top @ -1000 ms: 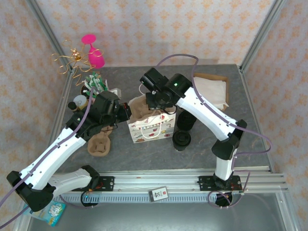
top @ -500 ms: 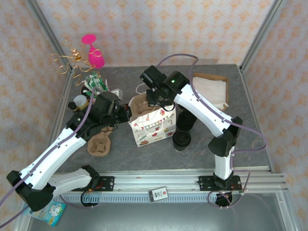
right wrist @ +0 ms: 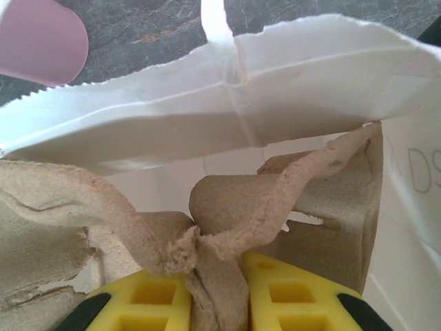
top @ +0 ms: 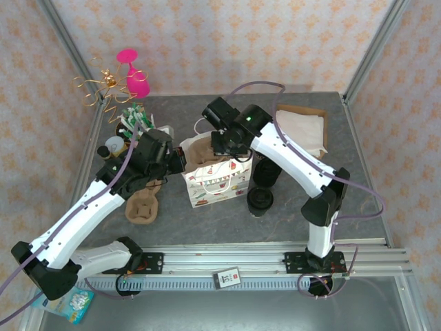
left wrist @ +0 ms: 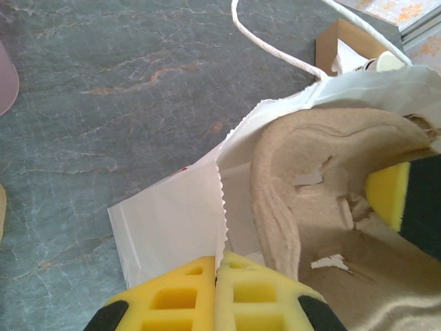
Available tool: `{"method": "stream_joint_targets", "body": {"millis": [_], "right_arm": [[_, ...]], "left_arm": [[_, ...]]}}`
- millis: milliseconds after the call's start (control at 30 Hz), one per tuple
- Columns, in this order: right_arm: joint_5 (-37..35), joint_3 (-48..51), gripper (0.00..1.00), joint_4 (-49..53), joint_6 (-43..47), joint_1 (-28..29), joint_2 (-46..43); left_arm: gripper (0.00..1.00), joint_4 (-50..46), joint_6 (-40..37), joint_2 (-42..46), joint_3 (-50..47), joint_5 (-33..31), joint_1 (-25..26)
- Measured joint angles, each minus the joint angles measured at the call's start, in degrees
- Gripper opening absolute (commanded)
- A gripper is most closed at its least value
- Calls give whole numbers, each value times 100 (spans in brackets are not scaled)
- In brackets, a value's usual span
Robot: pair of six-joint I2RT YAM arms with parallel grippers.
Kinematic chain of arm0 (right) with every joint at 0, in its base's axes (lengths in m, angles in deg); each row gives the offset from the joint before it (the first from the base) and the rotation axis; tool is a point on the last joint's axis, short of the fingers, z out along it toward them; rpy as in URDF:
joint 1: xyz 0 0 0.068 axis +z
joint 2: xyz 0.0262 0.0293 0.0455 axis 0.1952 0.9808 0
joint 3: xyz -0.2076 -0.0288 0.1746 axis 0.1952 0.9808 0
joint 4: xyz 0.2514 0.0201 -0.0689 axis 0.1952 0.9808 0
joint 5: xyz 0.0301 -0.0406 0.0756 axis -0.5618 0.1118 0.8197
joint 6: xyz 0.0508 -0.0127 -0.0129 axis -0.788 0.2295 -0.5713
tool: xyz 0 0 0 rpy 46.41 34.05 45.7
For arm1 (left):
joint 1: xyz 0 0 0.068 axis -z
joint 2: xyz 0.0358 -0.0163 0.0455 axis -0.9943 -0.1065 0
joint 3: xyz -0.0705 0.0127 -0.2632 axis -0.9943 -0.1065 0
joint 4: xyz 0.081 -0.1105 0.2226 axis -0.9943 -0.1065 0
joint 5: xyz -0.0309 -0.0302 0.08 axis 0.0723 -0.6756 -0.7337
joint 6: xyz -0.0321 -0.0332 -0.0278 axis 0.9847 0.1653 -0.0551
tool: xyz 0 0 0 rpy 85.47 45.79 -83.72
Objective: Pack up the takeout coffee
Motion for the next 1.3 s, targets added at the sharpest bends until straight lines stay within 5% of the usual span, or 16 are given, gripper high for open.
{"method": "stream_joint_targets", "body": {"millis": [233,1300], "right_arm": [[70,-52,19,4,-24,0,-4],[-173,-656,20,31,236,-28,551]], "left_arm": [[45,-70,-162,-26,70,35,0],[51,-758,-1130,-234,369,601,0]]}}
